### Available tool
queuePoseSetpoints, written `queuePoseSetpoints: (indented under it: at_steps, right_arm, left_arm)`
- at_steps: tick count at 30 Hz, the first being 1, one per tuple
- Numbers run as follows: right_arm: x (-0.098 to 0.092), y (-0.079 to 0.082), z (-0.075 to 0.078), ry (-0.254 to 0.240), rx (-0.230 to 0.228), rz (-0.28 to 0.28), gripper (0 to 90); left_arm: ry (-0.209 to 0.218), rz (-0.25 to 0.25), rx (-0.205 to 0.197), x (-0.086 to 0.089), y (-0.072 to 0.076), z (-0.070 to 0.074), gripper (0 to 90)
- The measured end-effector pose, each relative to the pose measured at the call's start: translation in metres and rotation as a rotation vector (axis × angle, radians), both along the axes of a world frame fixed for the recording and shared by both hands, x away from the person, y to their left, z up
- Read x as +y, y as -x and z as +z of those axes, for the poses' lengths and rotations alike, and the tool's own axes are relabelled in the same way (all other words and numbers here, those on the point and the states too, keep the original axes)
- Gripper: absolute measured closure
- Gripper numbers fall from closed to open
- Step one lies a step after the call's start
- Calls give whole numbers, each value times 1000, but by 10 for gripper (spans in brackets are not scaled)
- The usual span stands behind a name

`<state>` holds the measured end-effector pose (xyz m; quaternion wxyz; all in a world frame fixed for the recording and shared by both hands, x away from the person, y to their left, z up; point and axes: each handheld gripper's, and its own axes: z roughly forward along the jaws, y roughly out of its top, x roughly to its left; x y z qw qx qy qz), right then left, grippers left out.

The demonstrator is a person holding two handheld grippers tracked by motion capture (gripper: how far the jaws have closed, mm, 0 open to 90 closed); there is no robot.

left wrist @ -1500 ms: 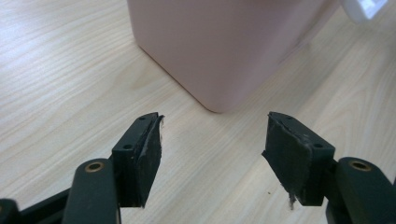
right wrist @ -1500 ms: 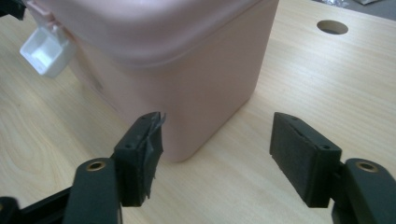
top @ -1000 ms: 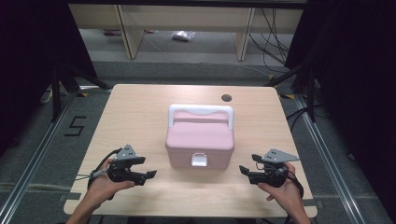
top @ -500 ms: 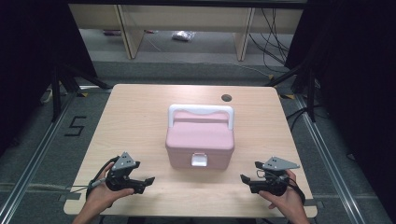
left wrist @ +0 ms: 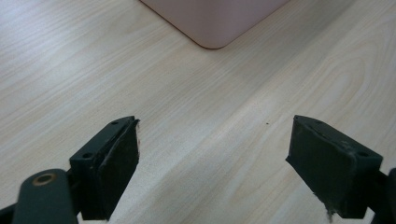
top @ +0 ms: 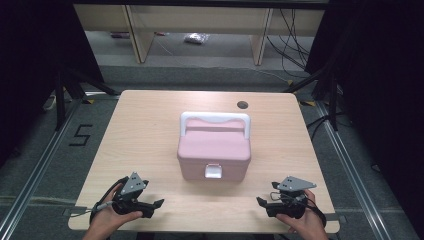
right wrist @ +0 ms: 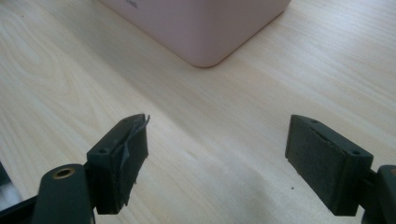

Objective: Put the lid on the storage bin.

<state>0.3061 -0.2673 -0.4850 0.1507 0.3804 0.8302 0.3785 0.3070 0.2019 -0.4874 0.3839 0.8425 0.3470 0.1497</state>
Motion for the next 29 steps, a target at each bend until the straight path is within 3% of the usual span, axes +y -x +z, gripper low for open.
queuePoseSetpoints:
  at_steps: [4, 5, 7, 10, 11, 12, 14, 15, 19, 24, 25, 29]
  right_arm:
    - [-1, 3, -2, 10, -5, 13, 221]
    - [-1, 5, -2, 12, 1, 2, 221]
    - [-1, 8, -2, 10, 16, -7, 218]
    - [-3, 11, -4, 20, 9, -1, 206]
    - [-5, 10, -5, 36, -16, 11, 205]
    - [-5, 11, -5, 33, 0, 2, 205]
    - [-6, 11, -7, 42, -12, 15, 204]
    - [-4, 13, -7, 30, 18, -6, 203]
    - [-4, 13, -8, 47, 8, 6, 197]
    - [-3, 13, -9, 55, 7, 9, 198]
    - [-4, 13, -9, 60, -4, 11, 198]
    - [-6, 11, -9, 62, 4, 8, 198]
  left_arm:
    - [-20, 6, 1, 0, 2, 0, 155]
    - [-5, 8, 6, -1, 3, -1, 155]
    - [-22, 10, 3, 0, 3, -1, 156]
    - [-19, 10, -2, 0, 5, 0, 156]
    - [-11, 6, -7, 0, 4, -1, 156]
    - [-16, 2, -3, 1, 4, -1, 156]
    - [-15, 8, -2, 2, 4, -2, 156]
    - [-8, 15, -2, 2, 4, -2, 155]
    - [-8, 18, -2, 2, 4, -4, 156]
    - [-22, 14, 9, 3, 2, -6, 156]
    - [-47, -1, 11, 4, 2, -5, 156]
    - [-45, 13, 8, 3, 1, -7, 156]
